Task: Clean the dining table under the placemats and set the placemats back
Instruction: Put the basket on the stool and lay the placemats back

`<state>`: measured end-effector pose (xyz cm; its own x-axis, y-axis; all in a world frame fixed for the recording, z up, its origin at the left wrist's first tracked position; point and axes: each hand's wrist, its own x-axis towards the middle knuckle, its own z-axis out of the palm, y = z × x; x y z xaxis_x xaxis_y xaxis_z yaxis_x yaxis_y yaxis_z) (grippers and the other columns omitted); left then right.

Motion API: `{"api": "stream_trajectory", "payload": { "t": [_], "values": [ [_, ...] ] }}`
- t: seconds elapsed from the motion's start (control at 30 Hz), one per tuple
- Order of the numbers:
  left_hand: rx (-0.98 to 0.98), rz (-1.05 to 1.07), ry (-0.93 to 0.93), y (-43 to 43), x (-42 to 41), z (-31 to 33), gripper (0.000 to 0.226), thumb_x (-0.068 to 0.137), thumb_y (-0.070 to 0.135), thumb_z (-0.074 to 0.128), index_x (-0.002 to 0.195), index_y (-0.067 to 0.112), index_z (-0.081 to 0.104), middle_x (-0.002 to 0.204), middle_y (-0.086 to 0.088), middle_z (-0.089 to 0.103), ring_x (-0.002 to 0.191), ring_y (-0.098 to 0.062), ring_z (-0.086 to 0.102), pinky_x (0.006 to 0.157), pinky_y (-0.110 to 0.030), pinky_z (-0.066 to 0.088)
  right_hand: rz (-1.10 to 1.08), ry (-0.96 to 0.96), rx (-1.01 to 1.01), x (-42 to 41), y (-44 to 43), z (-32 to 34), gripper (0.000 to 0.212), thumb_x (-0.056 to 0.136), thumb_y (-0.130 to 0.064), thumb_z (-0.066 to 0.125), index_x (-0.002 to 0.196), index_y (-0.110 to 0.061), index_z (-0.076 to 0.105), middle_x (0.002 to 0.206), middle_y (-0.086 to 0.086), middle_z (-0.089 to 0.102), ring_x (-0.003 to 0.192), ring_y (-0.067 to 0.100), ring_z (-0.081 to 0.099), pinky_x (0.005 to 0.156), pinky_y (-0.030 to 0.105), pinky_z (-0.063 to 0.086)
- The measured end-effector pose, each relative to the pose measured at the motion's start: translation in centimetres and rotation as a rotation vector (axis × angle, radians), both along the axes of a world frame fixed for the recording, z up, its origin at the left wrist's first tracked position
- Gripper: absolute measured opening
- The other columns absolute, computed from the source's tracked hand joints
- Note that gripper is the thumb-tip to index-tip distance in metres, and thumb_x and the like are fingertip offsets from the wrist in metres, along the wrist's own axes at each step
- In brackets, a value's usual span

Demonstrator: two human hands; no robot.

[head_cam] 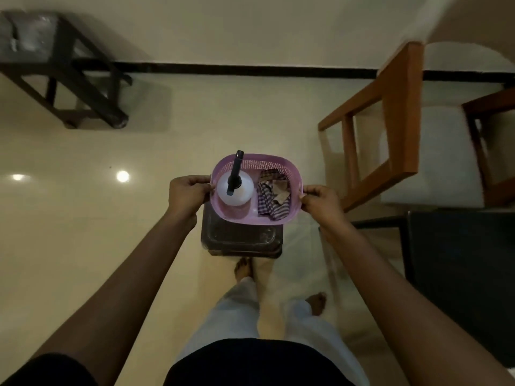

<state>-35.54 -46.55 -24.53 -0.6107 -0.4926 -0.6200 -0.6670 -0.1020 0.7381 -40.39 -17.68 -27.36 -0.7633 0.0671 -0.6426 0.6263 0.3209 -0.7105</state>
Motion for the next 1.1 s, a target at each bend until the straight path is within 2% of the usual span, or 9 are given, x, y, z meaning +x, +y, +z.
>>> {"api": "stream_trajectory", "payload": {
  "t": [0.1,0.23,0.33,0.47,0.63,0.8,0.87,0.97,1.1],
  "values": [
    [0.026,0.022,-0.086,-2.9,0.6,-3.4,0.018,0.093,-0.004,0.072,0.110,-0.001,0.078,0.103,-0.018,0.078,0.097,-0.032,0.077,0.089,-0.043,0.065,0.044,-0.053,0.060,0.3,-3.1,-3.9,0.022,0.089,-0.006,0.067,0.085,-0.023,0.080,0.090,0.002,0.080,0.091,0.024,0.076,0.086,0.046,0.064],
    [0.031,0.019,-0.167,-4.9,0.9,-7.5,0.020,0.089,-0.009,0.072,0.108,-0.003,0.077,0.099,-0.019,0.077,0.096,-0.036,0.076,0.087,-0.043,0.065,0.026,-0.120,0.134,0.4,-5.3,-7.8,0.023,0.092,-0.003,0.067,0.089,-0.023,0.078,0.096,0.004,0.078,0.092,0.024,0.074,0.087,0.045,0.064],
    [0.035,0.000,-0.221,-5.7,0.7,-10.3,0.019,0.086,-0.010,0.072,0.096,0.004,0.079,0.096,-0.018,0.077,0.096,-0.037,0.076,0.088,-0.048,0.065,0.026,-0.156,0.176,0.5,-6.0,-10.7,0.018,0.090,-0.004,0.070,0.097,-0.018,0.080,0.097,0.005,0.078,0.091,0.025,0.075,0.086,0.047,0.064],
    [0.054,-0.038,-0.263,-5.8,0.8,-12.8,0.025,0.085,-0.008,0.073,0.082,0.017,0.077,0.096,-0.015,0.078,0.097,-0.034,0.076,0.091,-0.052,0.064,0.024,-0.190,0.255,0.8,-6.1,-13.4,0.021,0.087,-0.005,0.070,0.085,-0.024,0.078,0.094,0.004,0.078,0.089,0.026,0.075,0.085,0.047,0.065],
    [0.055,-0.078,-0.294,-5.7,0.8,-14.3,0.032,0.087,-0.009,0.071,0.077,0.021,0.076,0.095,-0.013,0.078,0.098,-0.034,0.075,0.093,-0.053,0.063,0.025,-0.213,0.281,1.1,-6.2,-15.1,0.025,0.087,-0.004,0.070,0.077,-0.025,0.078,0.088,0.002,0.079,0.087,0.026,0.075,0.085,0.047,0.065],
    [0.105,-0.129,-0.333,-5.8,1.6,-14.4,0.026,0.085,-0.010,0.067,0.082,0.014,0.076,0.098,-0.020,0.077,0.102,-0.041,0.074,0.097,-0.055,0.061,-0.004,-0.252,0.209,2.0,-6.2,-15.2,0.019,0.089,-0.005,0.071,0.100,-0.018,0.081,0.098,0.002,0.079,0.094,0.024,0.074,0.091,0.046,0.063],
    [0.098,-0.154,-0.330,-5.4,1.8,-13.0,0.026,0.088,-0.009,0.064,0.082,0.013,0.076,0.096,-0.018,0.076,0.098,-0.037,0.072,0.091,-0.046,0.062,0.002,-0.261,0.158,2.4,-6.1,-14.2,0.026,0.090,-0.004,0.071,0.112,-0.015,0.079,0.104,0.001,0.079,0.098,0.022,0.074,0.095,0.045,0.061],
    [0.036,-0.164,-0.254,-4.2,1.2,-10.5,0.034,0.092,-0.007,0.059,0.078,0.022,0.070,0.088,-0.005,0.070,0.089,-0.025,0.064,0.079,-0.035,0.053,0.023,-0.229,0.085,2.8,-5.8,-12.0,0.034,0.094,0.000,0.069,0.126,-0.008,0.072,0.118,0.002,0.075,0.109,0.021,0.071,0.098,0.034,0.057],
    [-0.086,-0.187,-0.103,-1.8,0.1,-6.7,0.020,0.088,0.010,0.065,0.093,0.025,0.076,0.100,-0.001,0.076,0.096,-0.023,0.071,0.092,-0.042,0.060,-0.033,-0.145,0.034,3.6,-5.3,-9.3,0.036,0.093,-0.001,0.069,0.128,-0.008,0.069,0.118,0.005,0.075,0.107,0.020,0.070,0.088,0.025,0.055]
  ]
}}
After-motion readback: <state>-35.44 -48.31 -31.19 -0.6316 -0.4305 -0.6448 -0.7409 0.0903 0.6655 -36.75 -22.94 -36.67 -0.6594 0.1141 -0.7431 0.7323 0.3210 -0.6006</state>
